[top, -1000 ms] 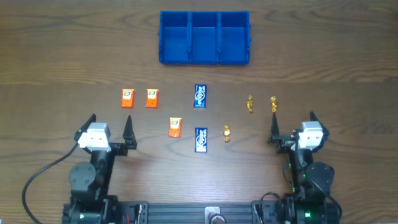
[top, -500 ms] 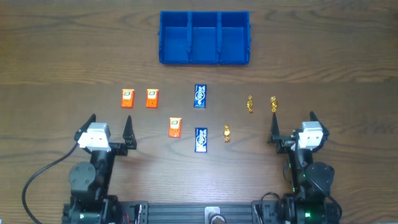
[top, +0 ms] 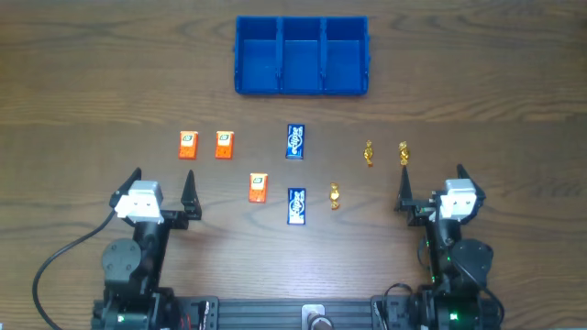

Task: Sort Candies Into Trays

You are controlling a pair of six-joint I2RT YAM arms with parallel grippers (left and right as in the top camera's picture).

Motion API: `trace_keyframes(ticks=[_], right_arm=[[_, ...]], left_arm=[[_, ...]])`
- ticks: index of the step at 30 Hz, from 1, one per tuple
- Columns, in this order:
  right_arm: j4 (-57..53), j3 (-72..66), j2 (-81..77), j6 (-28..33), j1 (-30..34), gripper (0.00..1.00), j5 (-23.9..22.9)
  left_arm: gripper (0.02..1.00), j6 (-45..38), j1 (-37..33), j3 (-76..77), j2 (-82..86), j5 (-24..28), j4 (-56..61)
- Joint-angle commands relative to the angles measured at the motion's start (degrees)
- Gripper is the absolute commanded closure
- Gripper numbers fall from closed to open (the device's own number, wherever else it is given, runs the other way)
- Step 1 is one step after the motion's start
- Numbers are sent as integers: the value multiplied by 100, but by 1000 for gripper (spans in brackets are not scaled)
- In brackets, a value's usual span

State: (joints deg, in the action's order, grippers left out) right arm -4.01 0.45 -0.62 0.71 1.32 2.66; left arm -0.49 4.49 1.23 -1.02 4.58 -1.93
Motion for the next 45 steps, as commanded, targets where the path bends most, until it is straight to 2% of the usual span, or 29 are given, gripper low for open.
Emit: trace_keyframes(ticks=[1, 36, 41, 45], right_arm=[[-44, 0, 46, 87, 35, 1, 46], [-44, 0, 46, 90, 35, 1, 46], [-44, 0, 46, 90, 35, 1, 46], [-44, 0, 46, 90, 35, 1, 46]], left_arm=[[20, -81, -39, -85, 26, 101, -229], [20, -81, -39, -85, 26, 101, -229], [20, -81, -39, -87, 83, -85, -195], [18, 219, -46, 149, -411, -48, -118]])
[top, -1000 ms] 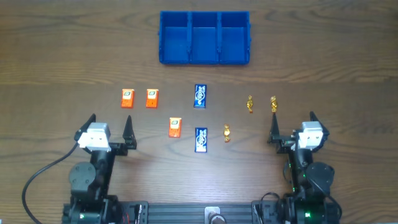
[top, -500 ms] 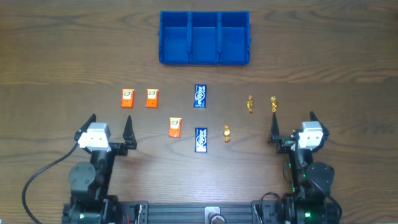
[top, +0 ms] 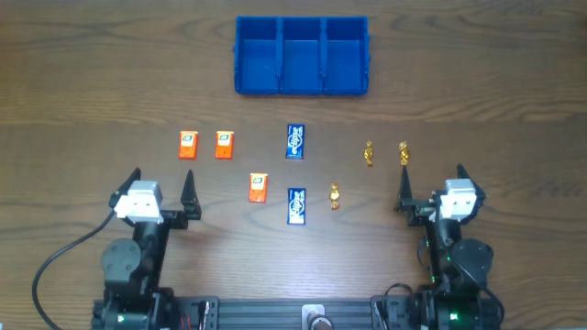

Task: Sort Candies Into Trays

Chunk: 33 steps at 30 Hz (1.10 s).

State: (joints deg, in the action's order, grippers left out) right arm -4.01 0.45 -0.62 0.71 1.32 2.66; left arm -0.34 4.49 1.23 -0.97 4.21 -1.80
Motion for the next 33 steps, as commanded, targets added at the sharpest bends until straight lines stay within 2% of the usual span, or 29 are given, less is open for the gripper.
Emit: trace_keyframes(ticks=[1, 5, 10, 19, 25, 33], right_arm=[[-44, 0, 46, 90, 35, 1, 46], [-44, 0, 46, 90, 35, 1, 46], [-44, 0, 46, 87, 35, 1, 46], [-44, 0, 46, 90, 35, 1, 46], [-44, 0, 46, 90, 35, 1, 46], [-44, 0, 46, 87, 35, 3, 46]], left_arm=[[18, 212, -46, 323, -664, -7, -133], [47, 216, -44, 1390, -2098, -20, -195], [77, 195, -46, 3252, -4430, -511, -901], [58, -72, -96, 5779, -8220, -457, -2256], [66, -105, -291, 6083, -9635, -160, -2371], [77, -402, -286, 6083, -10181, 33, -2415]])
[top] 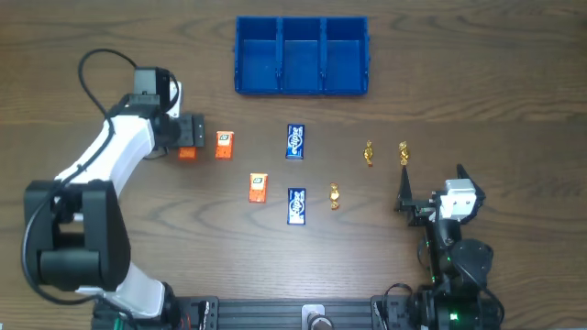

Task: Sort Candies Into Trays

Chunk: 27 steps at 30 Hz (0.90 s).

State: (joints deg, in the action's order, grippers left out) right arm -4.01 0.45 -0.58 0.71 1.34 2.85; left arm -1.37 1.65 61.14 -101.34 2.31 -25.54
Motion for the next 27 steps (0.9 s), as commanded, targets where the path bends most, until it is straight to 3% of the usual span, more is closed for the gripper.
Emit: trace_keyframes(ticks=[1, 15, 27], right_arm=[[-44, 0, 42, 87, 33, 1, 26], [-44, 0, 42, 87, 33, 3, 26], [-44, 0, 42, 90, 33, 1, 26]], left_arm=[[77, -321, -2, 90, -192, 223, -66], [154, -485, 138, 90, -479, 304, -118], [450, -481, 138, 90, -658, 269, -15]])
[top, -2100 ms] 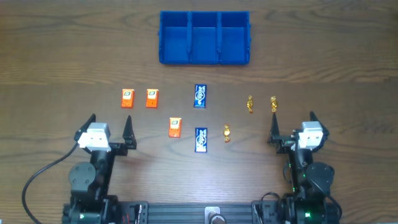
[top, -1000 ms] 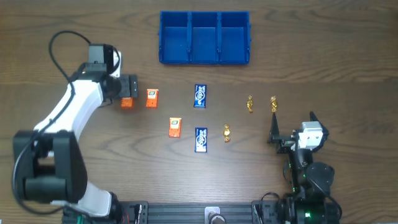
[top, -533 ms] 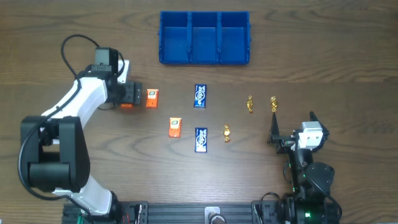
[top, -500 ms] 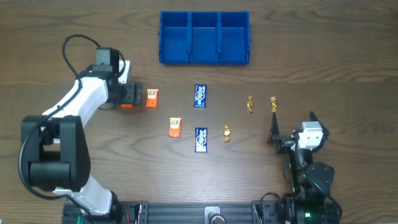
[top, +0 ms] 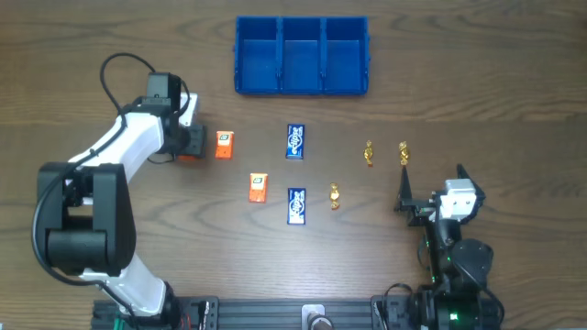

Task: Sort Candies Into Trays

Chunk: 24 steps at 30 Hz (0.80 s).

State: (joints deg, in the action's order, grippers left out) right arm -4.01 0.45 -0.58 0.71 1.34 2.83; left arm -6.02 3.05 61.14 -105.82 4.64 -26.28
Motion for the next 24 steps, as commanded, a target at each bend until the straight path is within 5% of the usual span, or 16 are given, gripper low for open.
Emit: trace_keyframes(ticks=[1, 12, 24], right_arm=[[-44, 0, 42, 87, 33, 1, 28], [-44, 0, 42, 90, 33, 1, 28], [-44, 0, 42, 90, 33, 1, 28]], left_arm=[[481, 7, -2, 90, -210, 24, 81], [790, 365, -13, 275, -205, -101, -31], [833, 1808, 1060, 3327, 118, -874, -1342]])
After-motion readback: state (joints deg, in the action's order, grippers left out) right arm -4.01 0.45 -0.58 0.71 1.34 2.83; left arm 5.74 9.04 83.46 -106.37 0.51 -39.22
